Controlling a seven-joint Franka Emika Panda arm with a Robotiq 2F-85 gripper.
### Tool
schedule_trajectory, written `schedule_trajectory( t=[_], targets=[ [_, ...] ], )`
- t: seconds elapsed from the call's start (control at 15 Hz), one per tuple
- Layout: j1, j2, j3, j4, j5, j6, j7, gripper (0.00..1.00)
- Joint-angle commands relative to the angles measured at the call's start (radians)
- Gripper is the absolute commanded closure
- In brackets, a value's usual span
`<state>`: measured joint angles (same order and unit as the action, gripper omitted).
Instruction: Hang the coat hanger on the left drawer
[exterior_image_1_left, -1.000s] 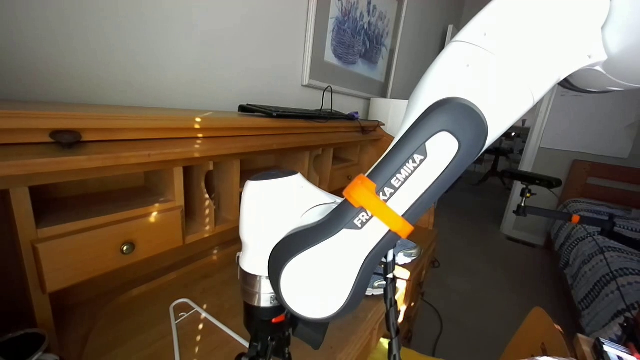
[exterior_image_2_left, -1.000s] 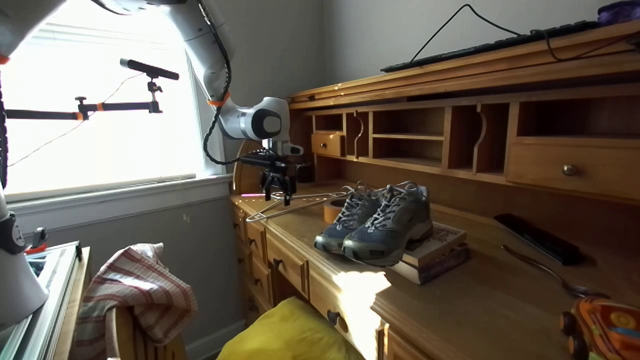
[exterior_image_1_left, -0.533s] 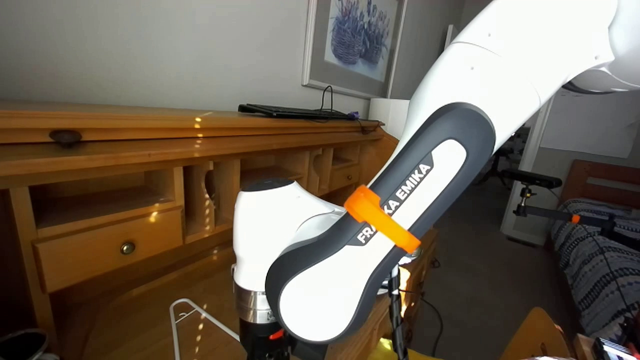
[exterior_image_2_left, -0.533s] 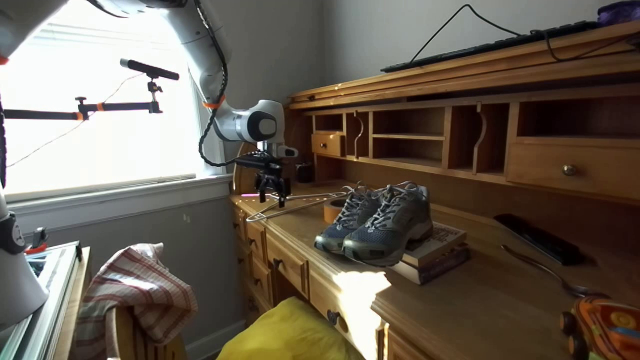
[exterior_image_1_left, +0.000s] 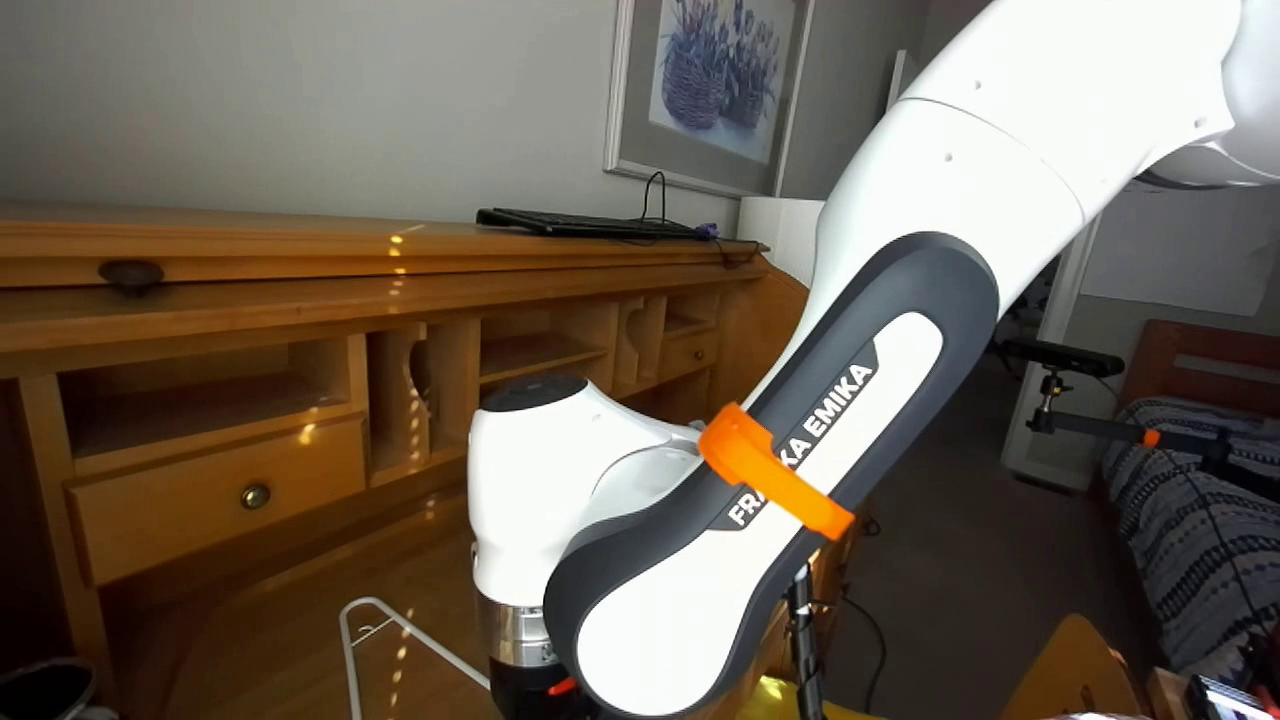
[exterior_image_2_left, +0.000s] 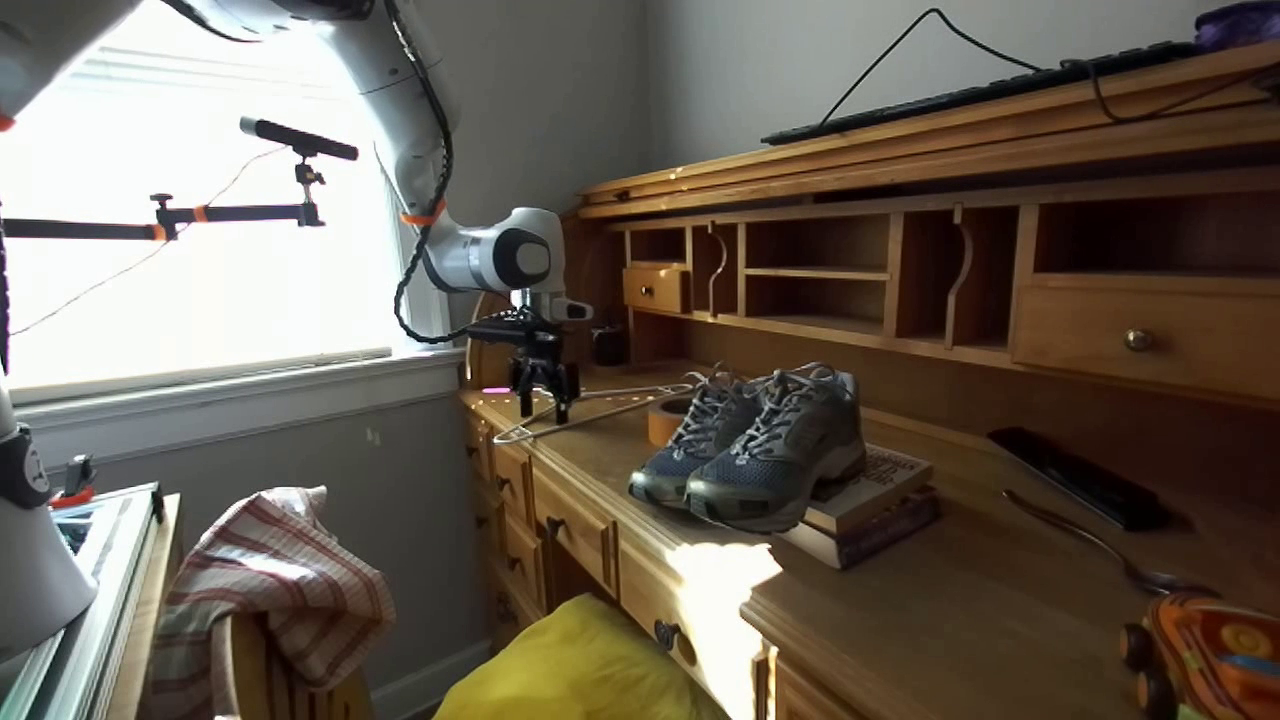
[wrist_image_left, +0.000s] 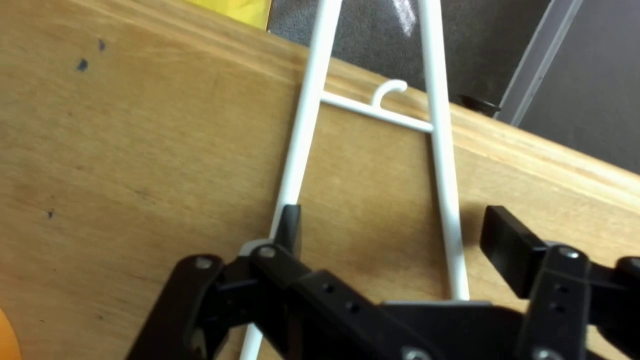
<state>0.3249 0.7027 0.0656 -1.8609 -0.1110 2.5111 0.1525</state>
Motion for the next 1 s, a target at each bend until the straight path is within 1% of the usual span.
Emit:
schedule_trajectory(
  t=[0.0, 0.07, 0.47, 0.53, 0.67, 0.73, 0.93],
  targets=[
    [0.018, 0.006, -0.024, -0.005, -0.03, 0.012, 0.041, 0.39],
    [0.016, 0.005, -0.025, -0.005, -0.032, 0.012, 0.043, 0.48],
    [0.003, 0.0, -0.011, -0.005, -0.018, 0.016, 0.037, 0.95],
    [-0.006, 0.001, -0.003, -0.005, -0.009, 0.02, 0.027, 0.99],
    [-0.038, -0.001, 0.025, -0.012, 0.02, 0.039, -0.01, 1.0],
    [-0.047, -0.01, 0.033, -0.022, 0.029, 0.052, -0.019, 0.98],
    [-0.073, -0.025, 0.047, -0.04, 0.056, 0.097, -0.031, 0.98]
  ],
)
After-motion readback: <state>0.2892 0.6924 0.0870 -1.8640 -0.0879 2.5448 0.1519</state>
